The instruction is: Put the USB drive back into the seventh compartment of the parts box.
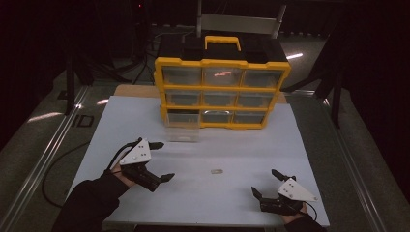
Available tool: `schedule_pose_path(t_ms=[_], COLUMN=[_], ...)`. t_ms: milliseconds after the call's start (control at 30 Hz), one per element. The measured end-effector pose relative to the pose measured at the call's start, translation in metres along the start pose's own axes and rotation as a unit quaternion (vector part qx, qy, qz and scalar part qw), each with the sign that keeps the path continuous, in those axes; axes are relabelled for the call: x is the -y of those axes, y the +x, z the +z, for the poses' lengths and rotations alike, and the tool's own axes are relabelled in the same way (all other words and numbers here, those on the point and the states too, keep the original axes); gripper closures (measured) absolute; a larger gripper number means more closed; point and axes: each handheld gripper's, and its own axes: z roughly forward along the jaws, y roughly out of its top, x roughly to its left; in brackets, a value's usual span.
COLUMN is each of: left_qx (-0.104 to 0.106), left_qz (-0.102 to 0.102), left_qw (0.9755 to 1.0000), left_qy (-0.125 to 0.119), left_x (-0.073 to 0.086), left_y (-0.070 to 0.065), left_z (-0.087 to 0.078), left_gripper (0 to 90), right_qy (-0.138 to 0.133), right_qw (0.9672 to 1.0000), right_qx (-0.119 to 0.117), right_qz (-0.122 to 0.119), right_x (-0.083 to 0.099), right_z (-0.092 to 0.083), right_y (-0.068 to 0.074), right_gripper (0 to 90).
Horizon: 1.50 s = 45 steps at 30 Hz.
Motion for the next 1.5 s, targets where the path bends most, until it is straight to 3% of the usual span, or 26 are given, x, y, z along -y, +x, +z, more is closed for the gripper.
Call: schedule_pose_path(t_ms=[100, 400, 800, 1233, 1500], left_qx=[0.013, 0.028, 0.045, 0.067, 0.079], left_qz=[0.001, 0.024, 0.037, 0.058, 0.061], left_qw=[0.9999, 0.999, 0.9974, 0.9936, 0.992], left_qy=[0.002, 0.026, 0.044, 0.069, 0.078], left_x=[-0.007, -0.021, -0.035, -0.05, -0.056], left_y=[0.0, -0.003, -0.002, -0.006, -0.007], left_z=[0.005, 0.021, 0.041, 0.073, 0.092], left_gripper=[0.1, 0.1, 0.1, 0.0, 0.1], right_qy=[0.0, -0.002, -0.002, -0.002, -0.003], right_qw=[1.0, 1.0, 1.0, 1.0, 1.0], right_qx=[0.0, 0.0, -0.003, -0.004, -0.006], right_qz=[0.002, 0.005, 0.004, 0.004, 0.004], right_x=[0.0, -0.001, -0.001, -0.001, -0.001], right_z=[0.0, -0.001, -0.001, -0.001, -0.001], right_y=[0.0, 0.0, -0.001, 0.0, 0.0], right_gripper=[8.9, 8.9, 8.9, 8.8, 8.9])
